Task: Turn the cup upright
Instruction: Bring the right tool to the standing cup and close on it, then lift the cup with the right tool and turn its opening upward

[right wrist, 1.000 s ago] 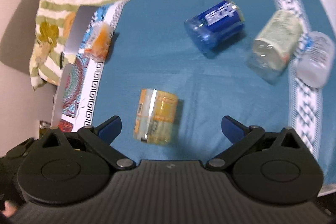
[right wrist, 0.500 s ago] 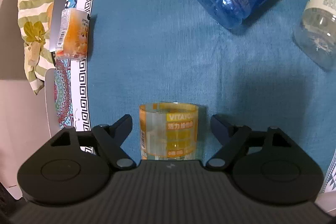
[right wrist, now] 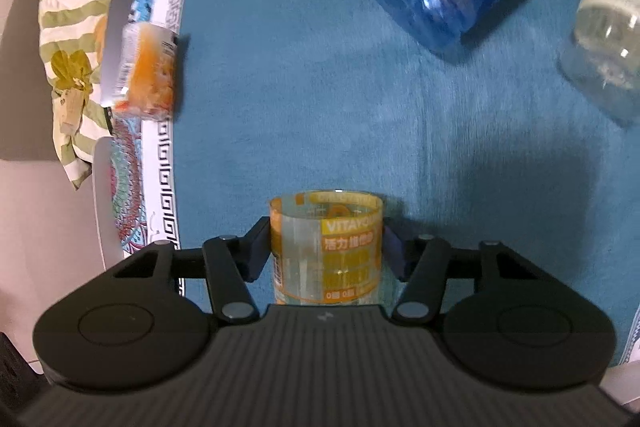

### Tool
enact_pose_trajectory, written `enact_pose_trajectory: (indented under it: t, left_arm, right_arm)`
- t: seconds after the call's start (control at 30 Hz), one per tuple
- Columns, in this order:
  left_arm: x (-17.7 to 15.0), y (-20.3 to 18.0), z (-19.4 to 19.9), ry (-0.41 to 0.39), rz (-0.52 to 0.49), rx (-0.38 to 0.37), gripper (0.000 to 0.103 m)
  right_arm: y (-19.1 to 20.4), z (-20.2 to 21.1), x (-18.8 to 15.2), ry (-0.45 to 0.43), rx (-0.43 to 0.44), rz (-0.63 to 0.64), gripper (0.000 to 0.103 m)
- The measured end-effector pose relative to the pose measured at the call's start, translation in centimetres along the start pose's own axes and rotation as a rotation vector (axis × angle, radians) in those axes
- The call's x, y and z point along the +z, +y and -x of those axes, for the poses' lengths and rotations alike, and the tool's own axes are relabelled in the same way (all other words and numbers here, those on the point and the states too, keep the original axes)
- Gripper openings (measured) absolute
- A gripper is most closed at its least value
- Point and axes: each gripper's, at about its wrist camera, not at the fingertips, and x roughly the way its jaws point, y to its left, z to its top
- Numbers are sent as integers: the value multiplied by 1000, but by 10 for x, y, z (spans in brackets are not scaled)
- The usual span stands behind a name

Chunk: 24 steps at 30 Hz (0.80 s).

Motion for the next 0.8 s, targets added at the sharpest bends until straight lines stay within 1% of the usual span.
enact_pose_trajectory:
  t: [0.03, 0.1, 0.2, 0.27, 0.3, 0.47, 0.53, 0.6, 0.7, 0.8]
  left_arm:
    - [0, 1, 2, -4, 2, 2, 103]
    - [-2, 3, 6, -17, 7, 6, 103]
    - [-5, 8, 12, -24, 18, 18, 103]
    - [-9, 11, 16, -28, 22, 24, 103]
    - [-11, 13, 18, -32, 22, 29, 103]
    - [-25, 18, 20, -26, 14, 59, 103]
    - [-31, 19, 19, -20, 13, 64, 103]
    - [-35, 19, 18, -14, 11, 70, 103]
    - [-40, 18, 16, -7, 13, 70, 103]
    - [-43, 15, 15, -2, 10, 66, 103]
  right_arm:
    - [4, 7, -2, -27, -4, 21, 72]
    - [17, 23, -9, -118, -32, 95, 72]
    - [37, 43, -33, -320, -115, 235, 72]
    - [42, 44, -54, -428, -130, 286, 72]
    - [43, 42, -63, -465, -133, 302, 72]
    - [43, 19, -103, -630, -149, 371, 72]
    - [42, 9, -114, -691, -174, 406, 72]
    - [40, 2, -123, -746, -173, 427, 72]
    - [34, -5, -137, -795, -183, 465, 73]
    - [34, -6, -149, -812, -192, 516, 73]
